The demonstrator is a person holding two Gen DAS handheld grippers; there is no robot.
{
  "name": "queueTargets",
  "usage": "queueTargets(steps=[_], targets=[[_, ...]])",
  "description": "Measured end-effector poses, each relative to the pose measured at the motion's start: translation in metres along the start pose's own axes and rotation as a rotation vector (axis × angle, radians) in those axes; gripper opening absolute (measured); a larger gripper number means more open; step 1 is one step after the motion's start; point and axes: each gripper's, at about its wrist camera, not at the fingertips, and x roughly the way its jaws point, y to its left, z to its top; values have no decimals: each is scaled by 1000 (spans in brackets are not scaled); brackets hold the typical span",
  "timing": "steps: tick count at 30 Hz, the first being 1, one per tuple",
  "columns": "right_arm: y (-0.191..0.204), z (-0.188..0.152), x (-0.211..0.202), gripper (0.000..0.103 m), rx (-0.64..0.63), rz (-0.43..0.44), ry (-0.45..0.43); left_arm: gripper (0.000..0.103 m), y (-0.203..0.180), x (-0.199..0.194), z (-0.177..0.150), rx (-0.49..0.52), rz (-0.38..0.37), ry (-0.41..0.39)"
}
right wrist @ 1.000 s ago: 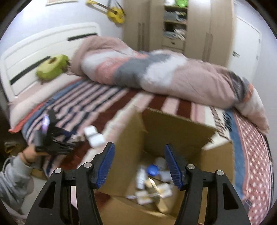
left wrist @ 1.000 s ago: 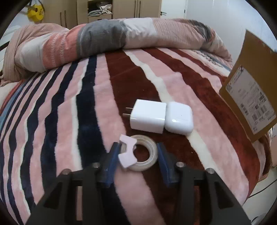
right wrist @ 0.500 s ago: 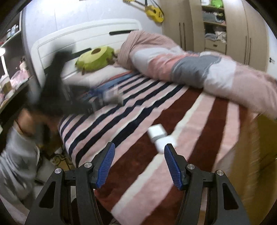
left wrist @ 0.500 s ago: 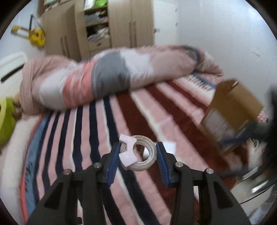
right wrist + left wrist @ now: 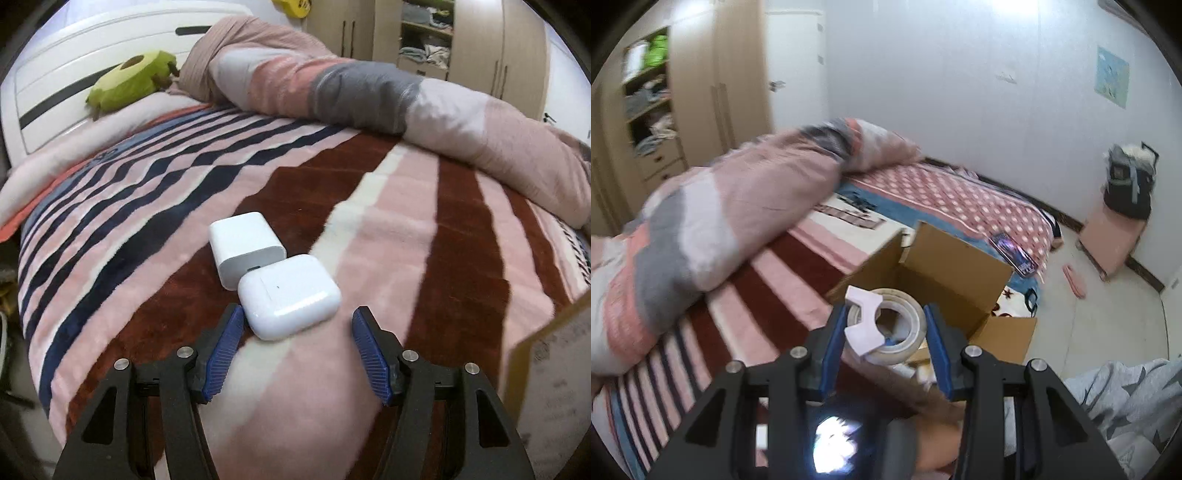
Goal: Organize rigid objects
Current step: 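Grasp the tape roll with the left gripper and drop it into the box, then grasp the white earbud case with the right gripper and drop it into the box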
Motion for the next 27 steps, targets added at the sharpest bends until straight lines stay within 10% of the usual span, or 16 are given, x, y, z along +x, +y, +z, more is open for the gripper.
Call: queueTargets(steps=[8, 11, 20, 22, 27], targets=[[5, 2, -1, 52, -38, 18, -22, 47, -20, 76, 10, 6, -16, 150], [7, -1, -12, 51, -47, 31, -42, 74, -13, 66, 6, -25, -29, 103], [29, -8, -56, 49, -67, 118, -63, 79, 24, -22, -28, -103, 105, -47], [36, -11, -81, 1, -63, 164, -87, 84, 37, -44, -44, -126, 163, -75], [42, -1, -116, 4, -91, 189, -48, 84, 78, -80, -94, -231, 259, -94]])
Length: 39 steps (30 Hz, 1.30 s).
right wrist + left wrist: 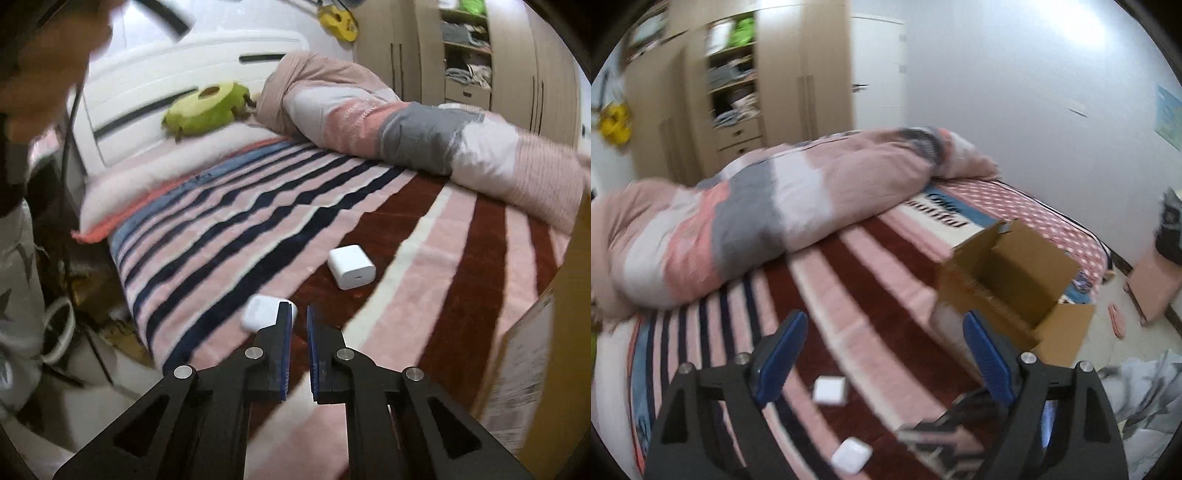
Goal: Organize rigid objects
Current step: 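Grasp the white earbud case with the right gripper and drop it into the box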
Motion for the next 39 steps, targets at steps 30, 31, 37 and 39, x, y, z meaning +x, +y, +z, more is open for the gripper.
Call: queueTargets(steps=[30, 31, 37, 39], targets=[[39, 13, 32, 49, -23, -43, -75, 84, 109, 7, -153, -258, 146, 72], [33, 21, 5, 49, -27, -49, -110, 84, 107, 14, -155, -256, 132, 75], [-35, 45, -106, 49, 51, -177, -124, 84, 92, 71, -158, -237, 92, 96], [-74, 41, -131, 50, 124, -250, -72, 84, 87, 96, -158, -231, 81, 112]])
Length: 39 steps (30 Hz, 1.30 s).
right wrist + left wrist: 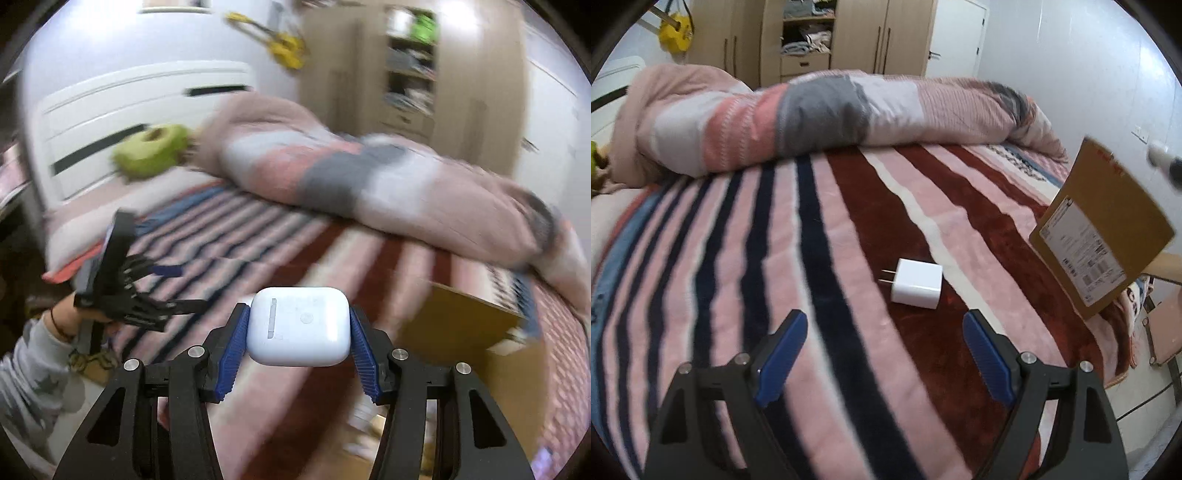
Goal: Organize rigid objects
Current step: 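Grasp the white earbud case with the right gripper and drop it into the box, then grasp the white charger with the left gripper and drop it into the box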
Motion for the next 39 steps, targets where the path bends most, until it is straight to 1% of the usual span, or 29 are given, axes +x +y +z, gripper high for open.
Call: queueTargets(steps=[1, 2, 4, 6, 7, 9, 11, 12, 13, 14, 15, 17, 18, 21, 23, 25, 27, 30, 34, 37, 39], targets=[[-10, 0, -2, 50, 13, -27, 17, 84, -3, 9, 1, 3, -1, 5], [-31, -4, -3, 50, 36, -79, 55, 84, -6, 18, 2, 5, -2, 12], [-59, -12, 1, 50, 85, -115, 111, 84, -11, 41, 7, 5, -2, 27], [-80, -21, 10, 50, 126, -118, 168, 84, -14, 58, 10, 9, 4, 35], [-86, -26, 16, 50, 131, -128, 192, 84, -17, 69, 12, 20, 21, 34], [-94, -39, 24, 50, 126, -151, 228, 84, -19, 82, 13, 32, 51, 46], [-103, -48, 31, 50, 152, -147, 259, 84, -19, 95, 14, 26, 72, 56], [-106, -51, 31, 50, 170, -139, 263, 84, -19, 97, 14, 25, 75, 55], [-108, -53, 31, 50, 184, -131, 264, 82, -20, 98, 16, 27, 80, 54], [-108, -55, 31, 50, 192, -121, 262, 76, -21, 98, 16, 31, 84, 54], [-108, -56, 30, 50, 193, -115, 259, 73, -23, 98, 16, 38, 78, 55], [-105, -56, 24, 50, 184, -119, 237, 60, -27, 97, 16, 59, 63, 57], [-103, -54, 23, 50, 179, -120, 228, 57, -29, 97, 16, 65, 59, 57], [-89, -49, 15, 50, 154, -113, 193, 57, -35, 95, 15, 90, 83, 54], [-79, -44, 11, 50, 138, -92, 167, 56, -36, 91, 15, 93, 84, 51], [-66, -38, 11, 50, 112, -68, 148, 56, -35, 83, 16, 87, 77, 42], [-48, -32, 7, 50, 75, -36, 120, 55, -34, 66, 18, 83, 78, 21], [-34, -25, 0, 50, 39, -40, 88, 55, -37, 33, 26, 105, 84, -19], [-45, -28, -7, 50, 77, -56, 72, 55, -53, -13, 43, 154, 89, -92], [-58, -33, -13, 50, 101, -71, 58, 55, -78, -48, 63, 191, 51, -166], [-68, -39, -19, 50, 121, -79, 53, 55, -101, -66, 77, 219, 6, -199]])
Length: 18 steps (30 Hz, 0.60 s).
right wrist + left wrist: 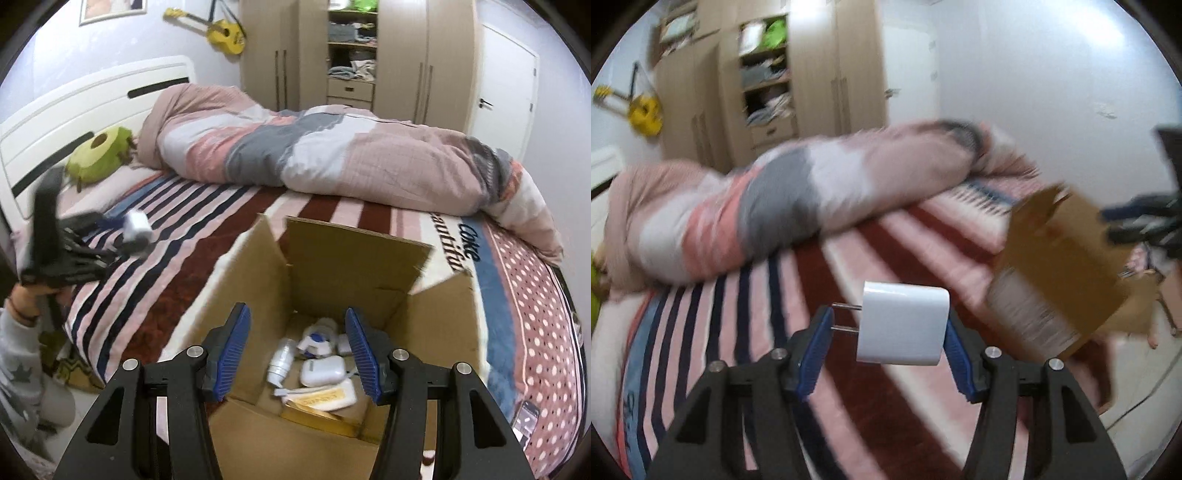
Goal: Organize rigid objects
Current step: 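Grasp the white charger with the left gripper and drop it into the box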
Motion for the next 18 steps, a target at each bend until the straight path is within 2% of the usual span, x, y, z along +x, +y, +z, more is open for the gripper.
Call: queueTargets(steps=[2, 4, 6, 8, 11, 14, 16, 18], targets=[[-10, -4, -4, 50, 10, -6, 0, 55, -25, -10, 26, 31, -80, -40], [-19, -8, -6, 50, 16, -16, -1, 55, -47, -11, 46, 53, -154, -42], [-28, -15, -9, 50, 29, -21, -1, 55, -70, -3, 62, 61, -230, -20], [-39, -21, -9, 50, 38, -20, 4, 55, -96, 14, 76, 76, -303, 35], [-50, -29, -9, 50, 42, -22, 14, 55, -129, 40, 86, 131, -338, 115], [-54, -34, -8, 50, 46, -13, 23, 55, -148, 61, 88, 156, -332, 182], [-56, -37, -7, 50, 45, -5, 26, 55, -154, 66, 86, 162, -311, 194], [-58, -39, -6, 50, 45, 4, 27, 58, -154, 63, 85, 152, -326, 180]])
